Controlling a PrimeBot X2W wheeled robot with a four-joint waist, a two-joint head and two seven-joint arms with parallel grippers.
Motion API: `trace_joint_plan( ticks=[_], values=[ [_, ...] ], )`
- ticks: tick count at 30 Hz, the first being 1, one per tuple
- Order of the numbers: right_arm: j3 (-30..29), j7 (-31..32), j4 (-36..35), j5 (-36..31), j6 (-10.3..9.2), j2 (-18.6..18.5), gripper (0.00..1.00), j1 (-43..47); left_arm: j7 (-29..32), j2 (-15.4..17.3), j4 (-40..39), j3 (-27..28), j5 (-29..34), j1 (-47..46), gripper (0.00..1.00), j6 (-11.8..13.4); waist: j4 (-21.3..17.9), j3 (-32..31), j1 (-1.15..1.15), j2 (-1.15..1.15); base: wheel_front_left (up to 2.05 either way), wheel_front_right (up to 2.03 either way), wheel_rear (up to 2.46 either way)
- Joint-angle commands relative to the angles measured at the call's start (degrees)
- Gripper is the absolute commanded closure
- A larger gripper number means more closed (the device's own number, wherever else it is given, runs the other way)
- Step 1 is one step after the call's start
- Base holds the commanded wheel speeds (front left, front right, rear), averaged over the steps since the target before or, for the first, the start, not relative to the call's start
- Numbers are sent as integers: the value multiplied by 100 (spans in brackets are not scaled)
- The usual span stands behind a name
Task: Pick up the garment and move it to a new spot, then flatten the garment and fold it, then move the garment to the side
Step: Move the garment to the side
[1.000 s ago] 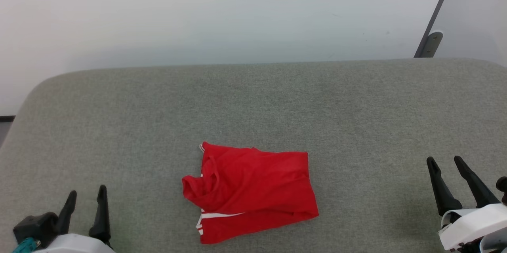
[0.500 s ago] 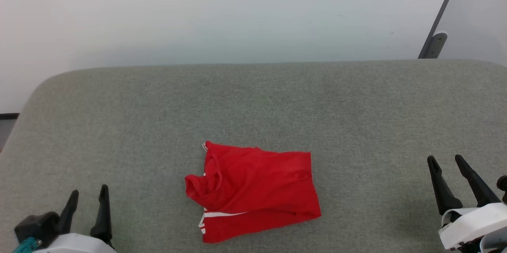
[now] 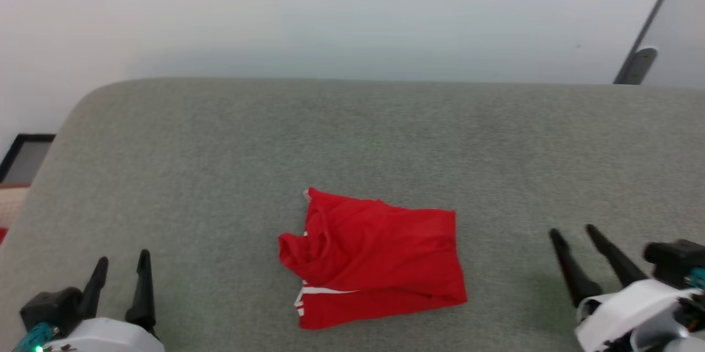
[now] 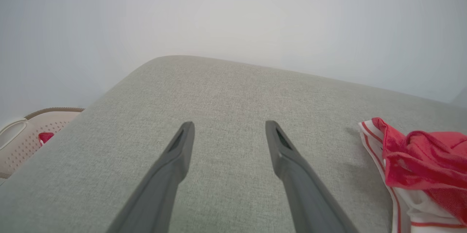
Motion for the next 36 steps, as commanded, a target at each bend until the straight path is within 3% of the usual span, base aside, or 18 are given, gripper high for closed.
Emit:
trace_joint_plan(
  ticks=[1,10,20,31,32,33,36],
  values=[
    [175,112,-49,93,-10,15,0,-134,10,3,-13,-21,49,-61,0,17,196,100,0,0,0,0,0],
    [923,1035,-43,691,-10,-134,0,-506,2,-112,86,-181,80,-216,0,-27,649,267,0,0,0,0,0],
    [979,1956,307,856,-10,-273,0,-764,-28,-254,290,-333,110,-447,0,-150,1097,470,0,0,0,0,0],
    [887,2923,1096,844,-10,22,2,-1002,-64,-381,542,-401,152,-692,0,-258,1399,701,0,0,0,0,0],
    [929,2993,1119,852,-9,39,63,-1016,-67,-393,563,-397,153,-710,0,-268,1407,713,0,0,0,0,0],
    [939,3006,1125,860,-10,56,100,-1022,-65,-404,585,-391,154,-722,0,-279,1409,721,0,0,0,0,0],
    [954,3029,1100,848,-9,68,100,-1068,-70,-418,640,-364,159,-748,0,-293,1394,726,0,0,0,0,0]
  ],
)
